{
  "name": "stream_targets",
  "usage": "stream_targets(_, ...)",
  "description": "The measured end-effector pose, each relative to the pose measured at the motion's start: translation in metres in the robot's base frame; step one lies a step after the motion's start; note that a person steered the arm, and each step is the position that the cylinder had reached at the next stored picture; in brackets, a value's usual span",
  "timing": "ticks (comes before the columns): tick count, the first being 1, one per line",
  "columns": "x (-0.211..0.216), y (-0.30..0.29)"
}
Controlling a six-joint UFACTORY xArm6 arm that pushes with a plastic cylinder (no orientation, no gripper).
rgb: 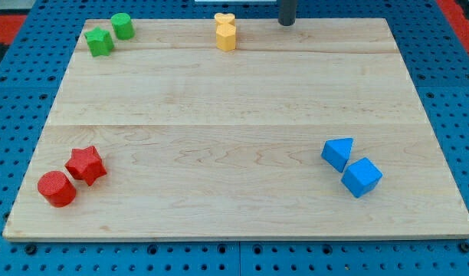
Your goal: Push the yellow heart to the parallel left of the yellow hexagon
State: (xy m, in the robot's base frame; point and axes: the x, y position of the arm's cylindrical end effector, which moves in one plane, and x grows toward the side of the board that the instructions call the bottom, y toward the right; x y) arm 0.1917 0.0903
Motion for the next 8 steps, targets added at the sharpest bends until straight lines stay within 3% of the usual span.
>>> stream_targets(2,0.001,-0.025)
stream_targets(3,0.003,-0.076)
stream_targets(4,0.002,-0.086)
stream_targets(5,0.002,-0.144)
stream_targets(8,0.002,-0.206)
